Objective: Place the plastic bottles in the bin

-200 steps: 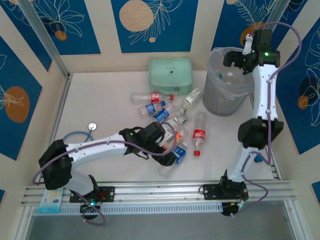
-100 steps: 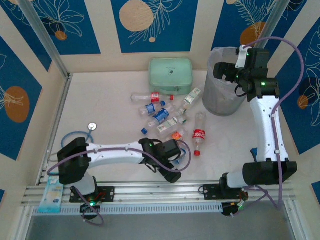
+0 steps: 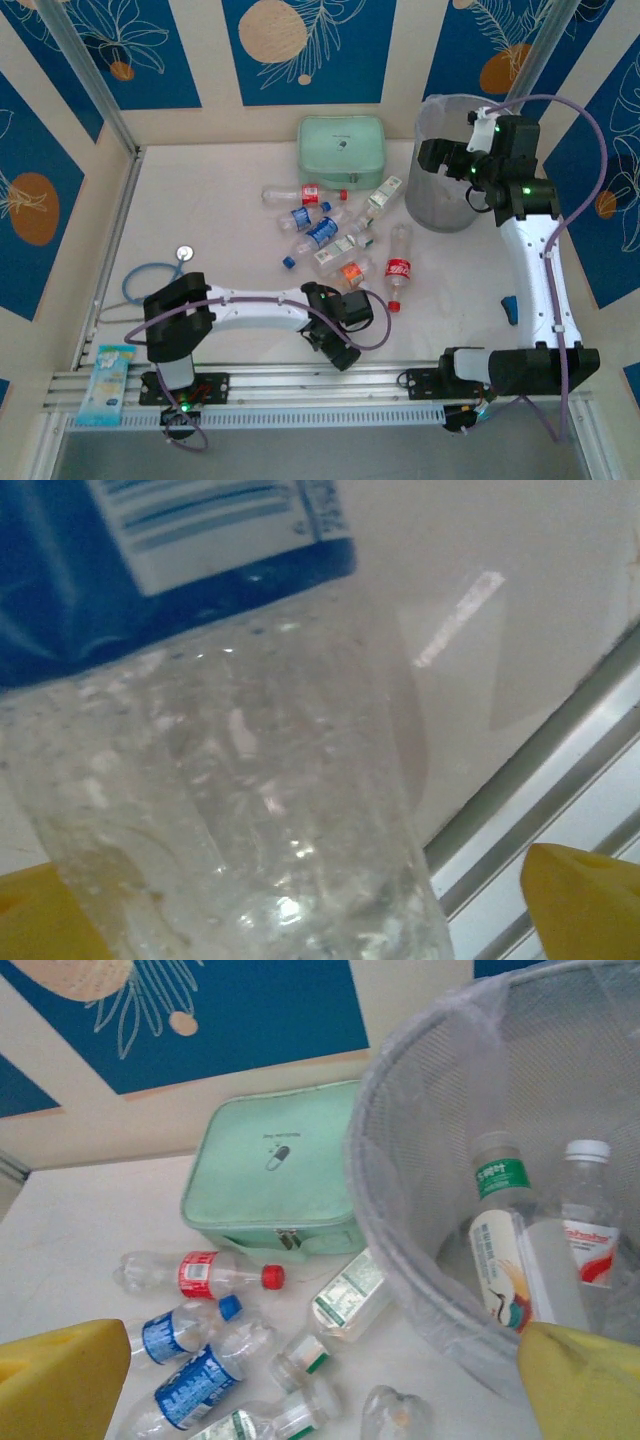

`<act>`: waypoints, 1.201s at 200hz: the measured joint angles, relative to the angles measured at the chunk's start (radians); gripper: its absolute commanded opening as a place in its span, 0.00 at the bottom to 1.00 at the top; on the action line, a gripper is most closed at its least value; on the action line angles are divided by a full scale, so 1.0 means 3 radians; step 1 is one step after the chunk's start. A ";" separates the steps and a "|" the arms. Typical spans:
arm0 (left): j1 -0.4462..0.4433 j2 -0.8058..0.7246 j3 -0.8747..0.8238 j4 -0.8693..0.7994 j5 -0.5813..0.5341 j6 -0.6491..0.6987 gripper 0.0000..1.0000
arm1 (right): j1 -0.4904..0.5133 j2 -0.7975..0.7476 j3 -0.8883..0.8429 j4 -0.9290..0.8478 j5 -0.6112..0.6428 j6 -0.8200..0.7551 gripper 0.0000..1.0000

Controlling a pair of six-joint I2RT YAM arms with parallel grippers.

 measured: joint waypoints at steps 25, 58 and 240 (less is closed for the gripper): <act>0.0000 0.0000 0.0078 -0.0071 -0.0074 0.0011 0.75 | 0.0000 -0.0126 -0.0225 0.0098 -0.0055 0.0027 1.00; 0.0000 0.0000 0.0169 -0.0215 -0.0292 -0.0015 0.66 | -0.0034 -0.0186 -0.0370 0.0136 -0.0195 0.0125 0.99; 0.1438 -0.1511 -0.0289 0.0827 -0.0056 0.0233 0.25 | 0.0652 -0.0383 -0.1546 0.1404 -0.1882 0.1162 0.82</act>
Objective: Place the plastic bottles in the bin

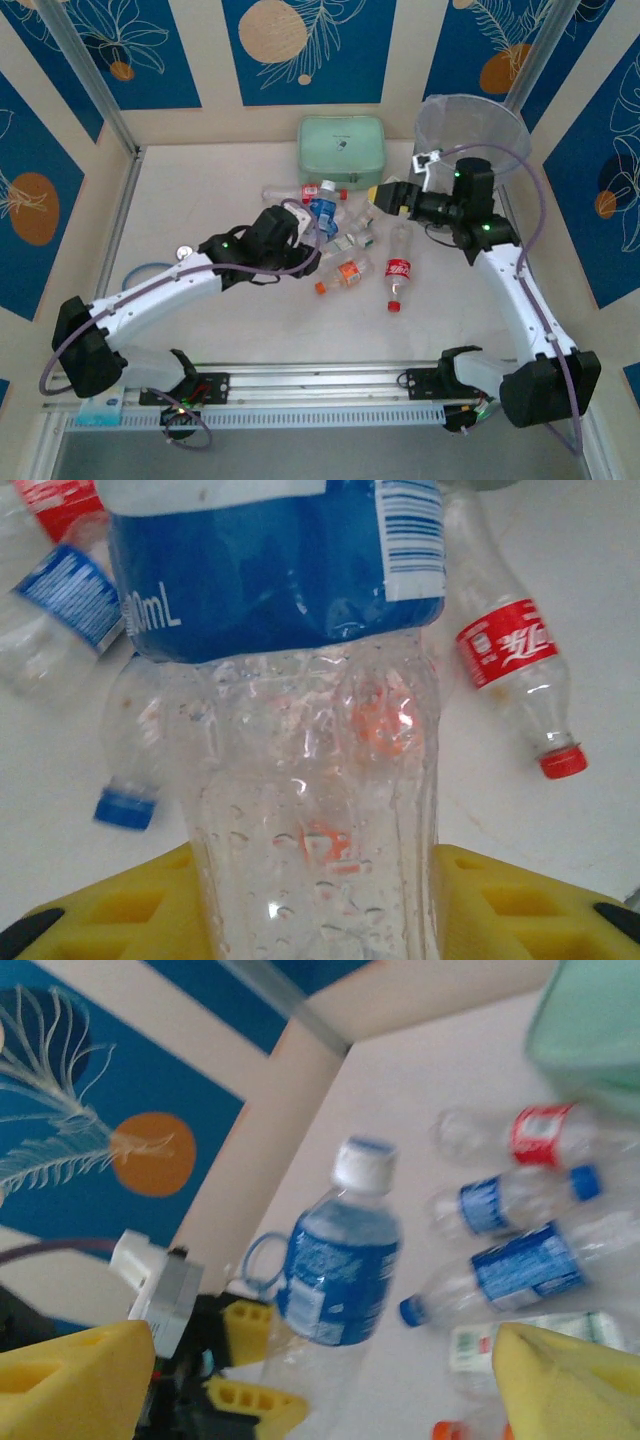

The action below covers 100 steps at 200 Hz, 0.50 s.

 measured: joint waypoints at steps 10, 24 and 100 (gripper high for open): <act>0.0017 0.0038 -0.0023 0.0148 0.0117 0.0033 0.16 | 0.0137 0.0056 -0.0023 0.0062 -0.0004 0.0037 0.75; 0.0034 0.0074 -0.0056 0.0310 0.0268 0.0062 0.08 | 0.0285 0.0135 -0.0024 0.0148 -0.0006 0.0064 0.69; 0.0107 0.0193 -0.0106 0.0612 0.0518 0.0089 0.05 | 0.0492 0.0601 0.0214 0.0062 0.0348 -0.0130 0.95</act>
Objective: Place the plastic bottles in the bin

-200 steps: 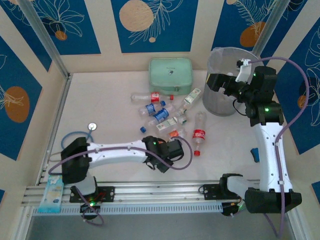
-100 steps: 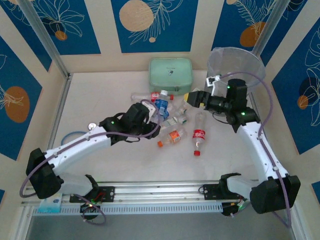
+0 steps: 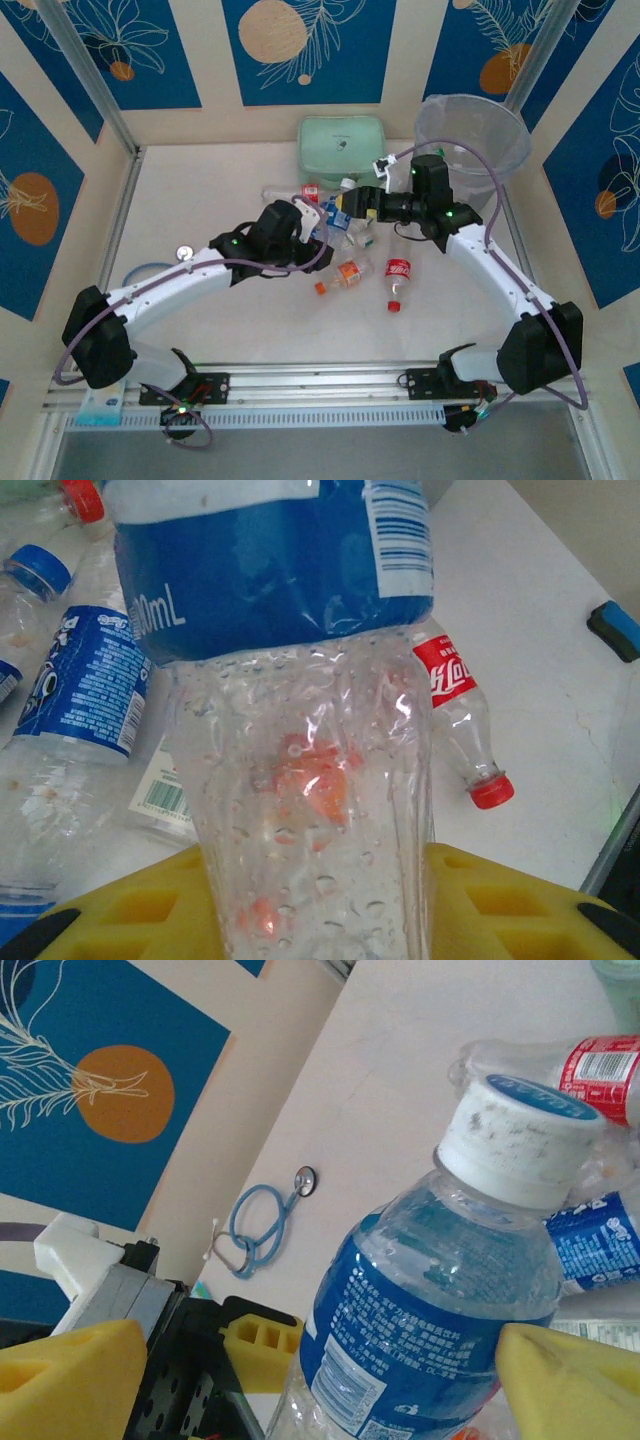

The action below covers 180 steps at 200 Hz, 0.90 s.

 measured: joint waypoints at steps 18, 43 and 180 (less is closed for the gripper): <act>0.0003 0.0009 -0.0006 0.0015 0.0000 0.0004 0.05 | 0.0025 0.0058 0.0080 -0.0095 0.0134 -0.0042 0.96; -0.0001 0.0009 -0.0006 0.0065 0.0048 0.0048 0.05 | 0.0027 0.0125 0.0128 -0.0224 0.0361 -0.0078 0.97; 0.0011 0.0088 -0.0006 0.0219 0.0120 0.0025 0.44 | -0.0114 0.0264 0.0183 -0.0186 0.0084 0.0000 0.34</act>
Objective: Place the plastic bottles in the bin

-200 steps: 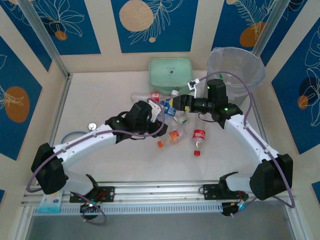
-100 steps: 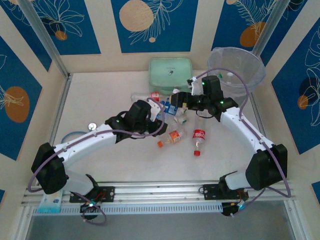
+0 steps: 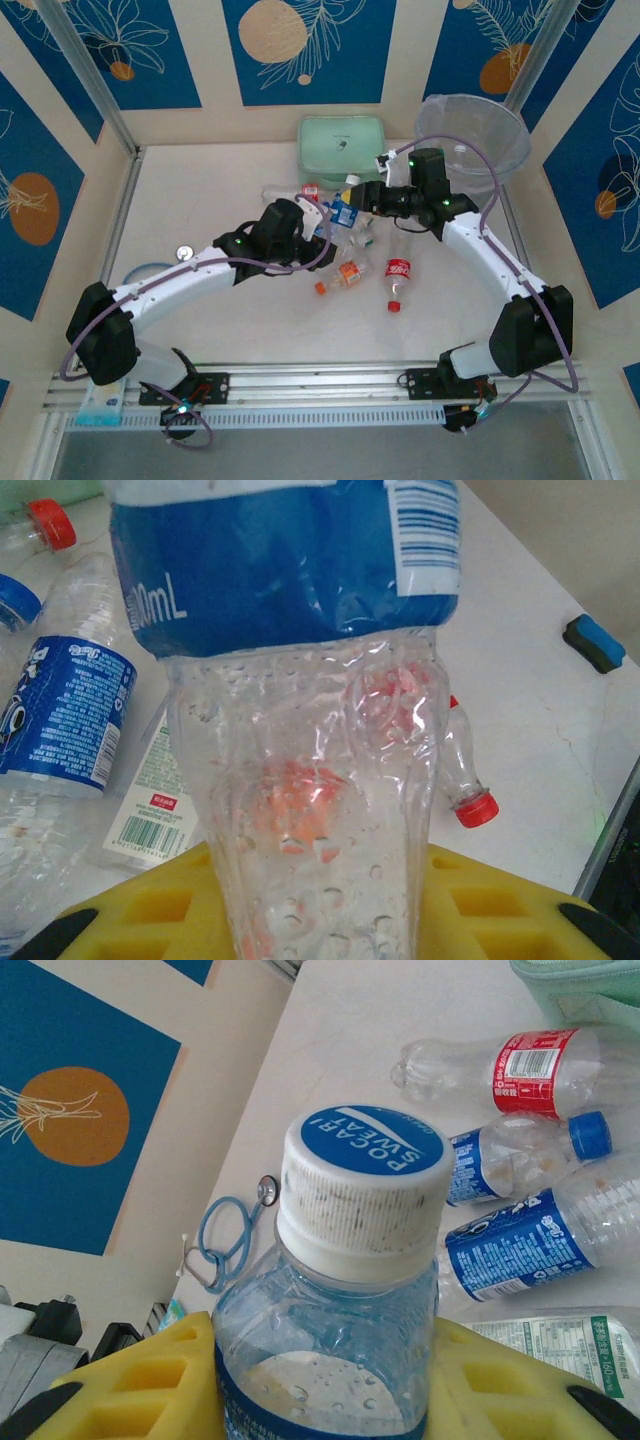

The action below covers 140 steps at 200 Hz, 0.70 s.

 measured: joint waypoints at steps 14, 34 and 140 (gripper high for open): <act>0.0000 0.0000 0.0000 0.0027 0.0000 -0.0019 0.64 | -0.0020 0.0000 0.0033 -0.0033 -0.0004 -0.0022 0.33; -0.0001 -0.0009 0.0000 0.0106 0.0013 -0.0045 0.86 | -0.0043 0.0000 0.0207 -0.0200 0.0052 -0.0136 0.30; 0.0003 -0.0356 -0.0314 0.0079 -0.0089 -0.0229 1.00 | -0.1054 -0.0173 0.2060 -0.0947 0.1574 -0.1052 0.00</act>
